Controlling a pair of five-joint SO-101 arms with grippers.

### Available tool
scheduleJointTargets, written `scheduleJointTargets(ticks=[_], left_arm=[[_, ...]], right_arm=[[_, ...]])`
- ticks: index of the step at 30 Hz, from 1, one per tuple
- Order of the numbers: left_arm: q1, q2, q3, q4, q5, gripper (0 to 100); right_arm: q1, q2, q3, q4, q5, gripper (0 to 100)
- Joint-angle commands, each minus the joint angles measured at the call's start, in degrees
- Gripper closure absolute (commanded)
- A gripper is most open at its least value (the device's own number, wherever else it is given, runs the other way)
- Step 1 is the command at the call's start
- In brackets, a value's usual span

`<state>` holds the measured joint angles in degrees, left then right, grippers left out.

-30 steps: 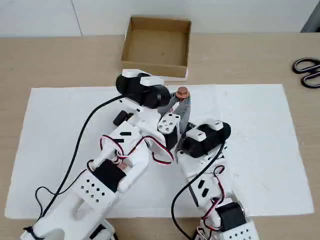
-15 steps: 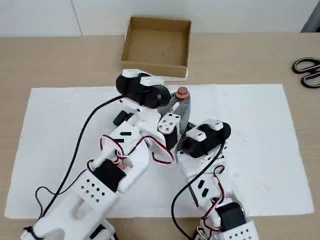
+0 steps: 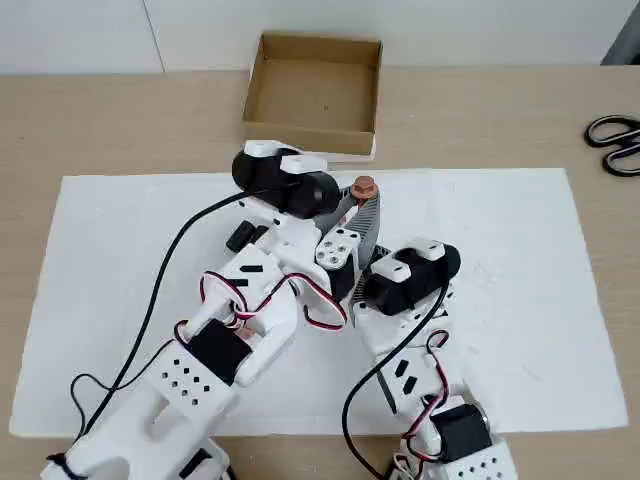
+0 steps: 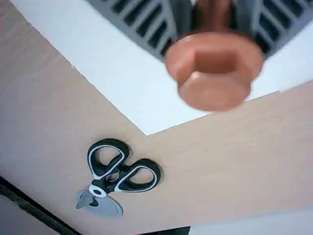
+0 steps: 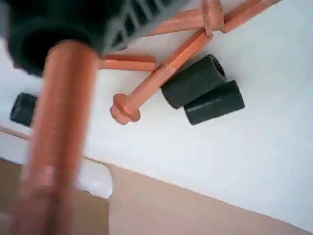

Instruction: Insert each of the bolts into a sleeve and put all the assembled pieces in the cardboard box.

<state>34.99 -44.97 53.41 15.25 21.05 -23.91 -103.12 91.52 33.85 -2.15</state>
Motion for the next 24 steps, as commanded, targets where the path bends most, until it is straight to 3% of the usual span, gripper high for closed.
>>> scheduleJointTargets(ticks=[1, 24], left_arm=[[0.18, -1.93, -0.13, -1.41, 0.35, 99], [0.18, -2.02, 2.42, -2.81, 0.09, 99]], right_arm=[[-0.75, -0.84, -0.88, -1.19, -0.70, 99.5], [-0.92, -0.84, -0.88, -1.36, -0.70, 99.5]])
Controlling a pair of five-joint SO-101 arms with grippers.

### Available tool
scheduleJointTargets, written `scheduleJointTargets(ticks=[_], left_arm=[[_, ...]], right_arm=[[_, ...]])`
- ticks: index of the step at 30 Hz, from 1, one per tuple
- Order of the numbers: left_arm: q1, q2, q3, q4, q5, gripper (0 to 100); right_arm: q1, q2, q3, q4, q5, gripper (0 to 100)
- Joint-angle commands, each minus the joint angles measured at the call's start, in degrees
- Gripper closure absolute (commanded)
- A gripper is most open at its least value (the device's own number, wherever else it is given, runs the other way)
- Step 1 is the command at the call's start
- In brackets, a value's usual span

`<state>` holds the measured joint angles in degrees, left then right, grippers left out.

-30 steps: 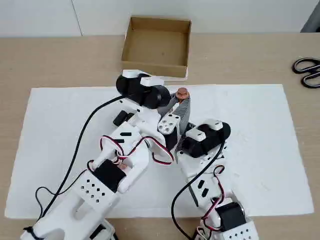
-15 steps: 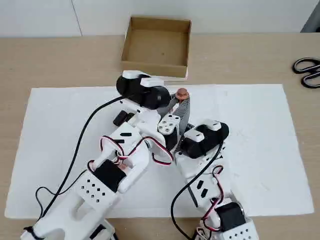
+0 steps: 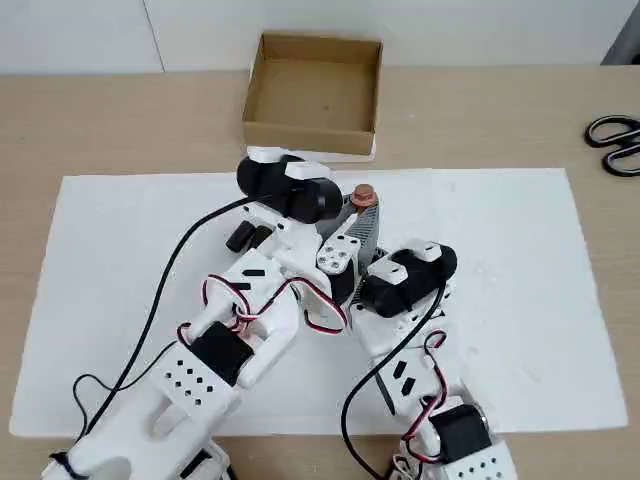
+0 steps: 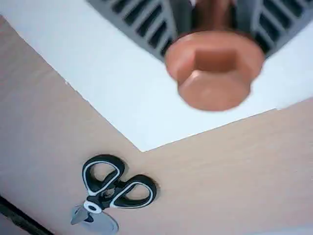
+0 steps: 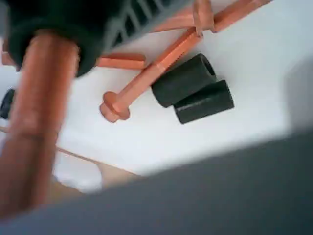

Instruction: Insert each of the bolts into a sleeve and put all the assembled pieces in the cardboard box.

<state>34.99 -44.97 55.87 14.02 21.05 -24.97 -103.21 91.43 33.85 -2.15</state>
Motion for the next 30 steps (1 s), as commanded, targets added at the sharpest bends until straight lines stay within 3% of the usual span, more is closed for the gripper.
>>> scheduleJointTargets(ticks=[1, 20, 25, 30], left_arm=[[0.18, -2.02, 0.04, -1.58, 0.09, 99], [1.32, -2.02, 2.24, 3.08, -0.09, 99], [4.22, -2.02, 2.15, 5.36, -5.19, 99], [4.13, -2.02, 0.66, 8.00, -5.45, 99]], right_arm=[[0.13, -0.75, -0.79, -1.36, -0.70, 99.5], [0.13, -0.75, -0.79, -1.45, -0.70, 99.5], [0.13, -0.75, -0.79, -1.45, -0.70, 99.5], [0.13, -0.75, -0.79, -1.45, -0.70, 99.5]])
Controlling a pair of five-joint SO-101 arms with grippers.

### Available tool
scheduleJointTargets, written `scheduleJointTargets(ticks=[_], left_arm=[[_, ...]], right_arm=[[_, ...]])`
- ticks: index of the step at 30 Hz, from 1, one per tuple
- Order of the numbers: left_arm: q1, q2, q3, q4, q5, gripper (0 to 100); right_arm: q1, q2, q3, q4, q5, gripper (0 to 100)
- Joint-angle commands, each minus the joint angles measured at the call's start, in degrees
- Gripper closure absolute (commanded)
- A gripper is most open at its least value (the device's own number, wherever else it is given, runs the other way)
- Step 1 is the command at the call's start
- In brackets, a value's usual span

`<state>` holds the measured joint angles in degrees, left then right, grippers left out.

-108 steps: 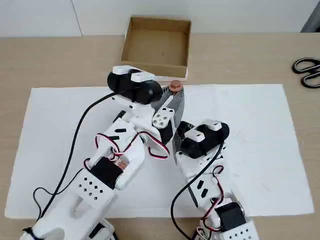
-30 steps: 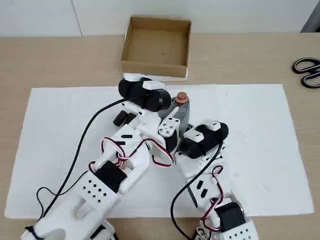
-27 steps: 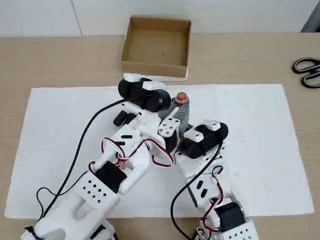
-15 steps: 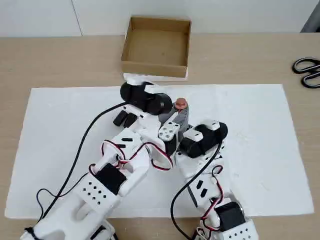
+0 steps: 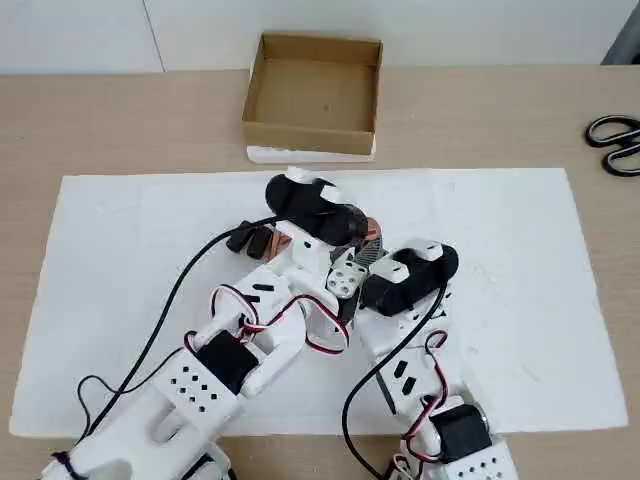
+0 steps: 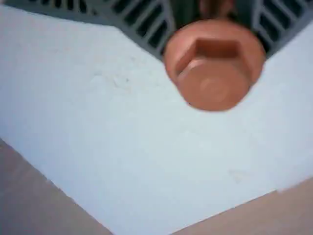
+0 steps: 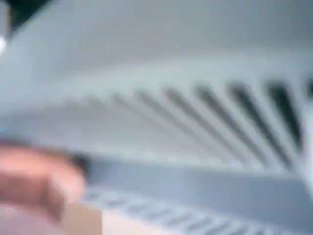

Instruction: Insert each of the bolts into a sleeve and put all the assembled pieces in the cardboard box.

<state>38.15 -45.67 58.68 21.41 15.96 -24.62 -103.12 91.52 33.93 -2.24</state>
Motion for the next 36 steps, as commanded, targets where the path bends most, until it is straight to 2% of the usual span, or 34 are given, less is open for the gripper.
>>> scheduleJointTargets(ticks=[1, 7, 11, 15, 26, 29, 33, 36], left_arm=[[0.97, -1.32, -2.24, 0.79, -0.35, 99], [0.88, -1.32, -2.15, 0.88, -0.35, 98], [1.05, -1.32, -1.71, 1.93, 0.26, 84], [0.88, -1.32, -4.09, 8.00, 4.75, 75], [0.79, -1.32, -14.29, 27.25, 4.48, 74], [0.70, -1.32, -17.71, 32.88, 0.26, 74], [-4.13, -1.32, -20.79, 35.87, -12.84, 74], [-6.33, -1.32, -21.05, 37.01, -15.65, 74]], right_arm=[[-0.22, -0.84, -0.88, -1.54, -0.62, 99.5], [-0.13, -0.84, -0.88, -1.54, -0.62, 99.5], [-0.13, -0.84, -0.88, -1.54, -0.62, 99.5], [-0.13, -0.84, -0.88, -1.54, -0.62, 99.5], [-0.04, -0.84, -0.88, -1.54, -0.62, 99.5], [-0.04, -0.84, -0.88, -1.54, -0.62, 99.5], [-0.04, -0.84, -0.88, -1.54, -0.62, 99.5], [-0.04, -0.84, -0.88, -1.54, -0.62, 99.5]])
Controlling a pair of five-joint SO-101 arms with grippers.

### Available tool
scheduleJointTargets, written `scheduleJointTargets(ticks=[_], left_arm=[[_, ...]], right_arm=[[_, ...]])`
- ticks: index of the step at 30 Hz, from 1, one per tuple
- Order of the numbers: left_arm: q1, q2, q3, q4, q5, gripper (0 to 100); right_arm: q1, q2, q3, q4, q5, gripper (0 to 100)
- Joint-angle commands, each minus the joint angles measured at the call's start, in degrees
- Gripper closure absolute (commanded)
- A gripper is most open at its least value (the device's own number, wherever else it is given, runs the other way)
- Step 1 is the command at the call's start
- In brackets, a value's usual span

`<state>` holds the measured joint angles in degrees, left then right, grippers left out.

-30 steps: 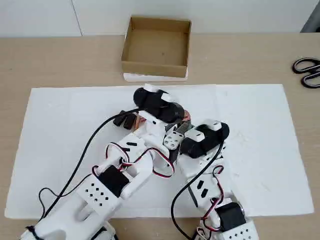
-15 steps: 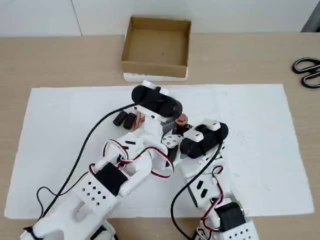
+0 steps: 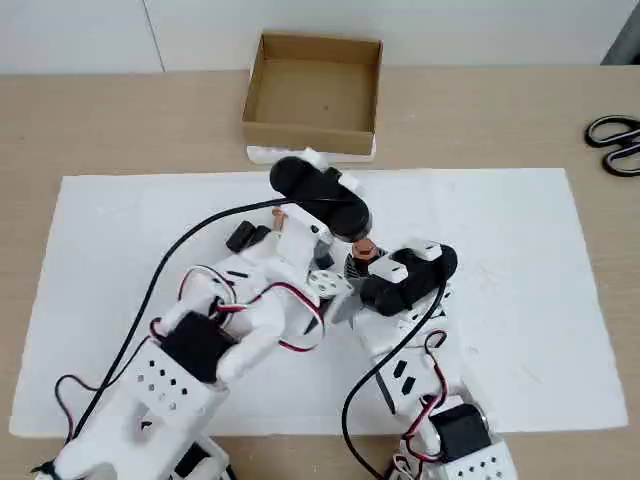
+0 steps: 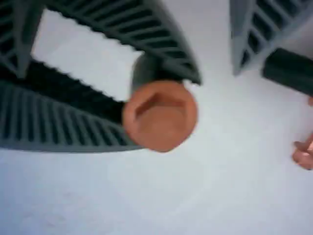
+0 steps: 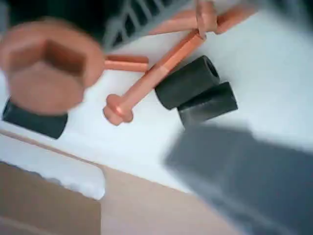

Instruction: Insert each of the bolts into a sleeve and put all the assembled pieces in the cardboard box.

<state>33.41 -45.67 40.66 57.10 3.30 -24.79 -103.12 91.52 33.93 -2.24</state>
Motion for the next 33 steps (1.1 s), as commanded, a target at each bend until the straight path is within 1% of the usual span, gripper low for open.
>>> scheduleJointTargets(ticks=[1, 4, 12, 15, 19, 20, 23, 25, 27, 33], left_arm=[[-2.29, -1.32, -3.30, 2.20, -3.96, 74], [-6.24, -1.32, -5.32, 5.19, -6.77, 74], [-14.68, -1.32, -11.91, 10.73, -7.03, 74], [-20.66, -1.32, -13.85, 11.34, -6.59, 74], [-30.15, -1.23, -16.57, 15.56, -4.04, 74], [-32.18, -1.23, -16.92, 16.88, -3.87, 74], [-37.36, -1.23, -16.84, 20.75, -3.87, 74], [-40.44, -1.05, -16.84, 22.95, -3.87, 74], [-43.25, -1.14, -16.75, 24.26, -3.96, 74], [-49.41, -1.23, -16.75, 25.67, -3.96, 74]], right_arm=[[0.13, -0.84, -0.88, -1.54, -0.62, 99.5], [1.27, -0.84, -0.88, -1.54, -0.62, 99.5], [2.07, -0.84, -0.88, -1.63, -0.44, 99.5], [5.05, -0.84, -0.88, -1.63, -0.26, 99.5], [11.03, -0.48, -5.19, 0.48, -0.09, 99.6], [12.00, -0.40, -7.82, 1.71, 0.62, 99.6], [12.26, 1.71, -16.97, 4.00, 5.80, 99.6], [12.44, 7.16, -23.74, 4.26, 7.38, 99.6], [12.53, 16.04, -31.82, 4.70, 7.65, 99.6], [12.44, 49.01, -62.42, 5.76, 7.38, 99.6]])
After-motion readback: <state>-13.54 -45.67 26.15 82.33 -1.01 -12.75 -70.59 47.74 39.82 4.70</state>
